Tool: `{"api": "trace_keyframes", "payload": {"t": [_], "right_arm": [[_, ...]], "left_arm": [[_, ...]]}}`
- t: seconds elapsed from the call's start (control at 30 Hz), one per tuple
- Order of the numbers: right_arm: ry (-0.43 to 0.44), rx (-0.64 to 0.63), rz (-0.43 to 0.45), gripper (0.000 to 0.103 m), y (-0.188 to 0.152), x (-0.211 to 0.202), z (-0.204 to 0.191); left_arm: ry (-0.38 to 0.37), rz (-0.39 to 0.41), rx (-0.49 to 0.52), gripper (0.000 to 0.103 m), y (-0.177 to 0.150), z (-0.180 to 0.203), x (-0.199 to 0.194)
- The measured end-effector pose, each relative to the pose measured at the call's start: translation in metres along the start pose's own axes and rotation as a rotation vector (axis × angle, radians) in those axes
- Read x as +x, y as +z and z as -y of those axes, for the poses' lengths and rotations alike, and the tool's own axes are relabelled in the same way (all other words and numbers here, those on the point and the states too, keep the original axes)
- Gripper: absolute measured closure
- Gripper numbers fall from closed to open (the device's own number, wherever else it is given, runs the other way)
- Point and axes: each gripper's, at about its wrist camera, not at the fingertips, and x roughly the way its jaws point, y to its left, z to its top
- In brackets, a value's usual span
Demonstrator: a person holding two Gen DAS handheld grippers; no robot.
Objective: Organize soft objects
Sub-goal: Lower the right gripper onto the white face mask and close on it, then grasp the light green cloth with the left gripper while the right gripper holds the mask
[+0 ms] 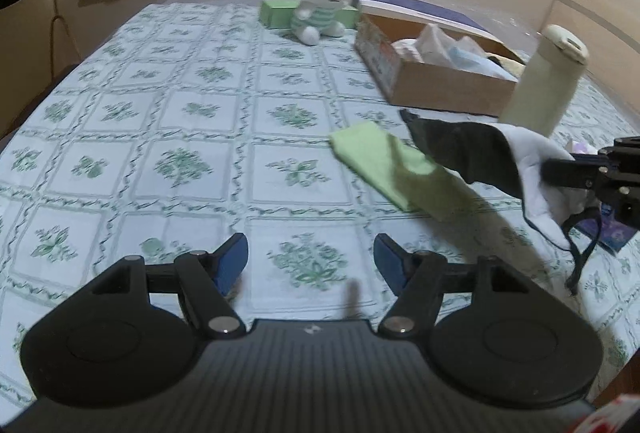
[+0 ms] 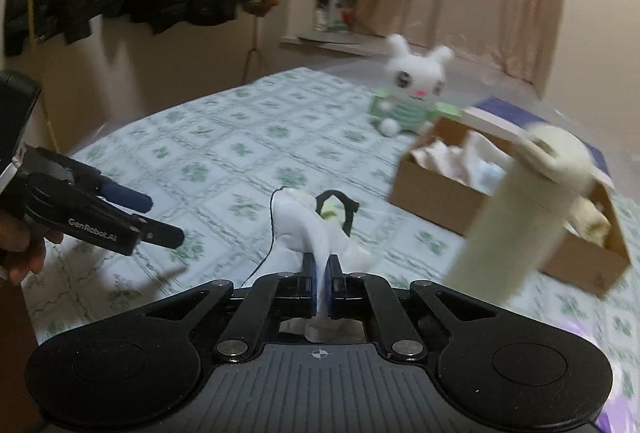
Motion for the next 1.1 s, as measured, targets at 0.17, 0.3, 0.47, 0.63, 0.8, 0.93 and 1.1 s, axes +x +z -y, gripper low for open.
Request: {"api": "trace_keyframes", "payload": {"t": [0.17, 0.3, 0.47, 0.63, 0.8, 0.93, 1.1], "right_arm": [[-0.046, 0.046, -0.054, 0.099, -0.021, -0.011, 0.015], [-0.072, 0.053, -0.106, 0.099, -0.039, -0.011, 0.018], [-0.073, 0.055, -0.161, 0.099, -0.058, -0.001, 0.018], [-0.057, 0.068, -0.176, 0.099, -0.067, 0.005, 0.022], [-0.037, 0.074, -0.158, 0.084, -0.069, 0.002, 0.027], [-0.030, 0.088, -0.143, 0.046, -0.071, 0.000, 0.031], [-0.021, 0.098, -0.146, 0.043, -0.074, 0.003, 0.035]], "left_arm": [[-0.052, -0.005, 0.066, 0.037, 0.007, 0.016, 0.013], [-0.069, -0.014, 0.120, 0.037, 0.017, 0.029, 0.030], [-0.077, -0.017, 0.147, 0.037, 0.031, 0.040, 0.055], [-0.066, -0.020, 0.172, 0.037, 0.045, 0.044, 0.083], [-0.058, -0.033, 0.215, 0.037, 0.051, 0.048, 0.105], [-0.083, -0.045, 0.237, 0.037, 0.054, 0.053, 0.114], [-0.089, -0.049, 0.277, 0.037, 0.055, 0.060, 0.120]]}}
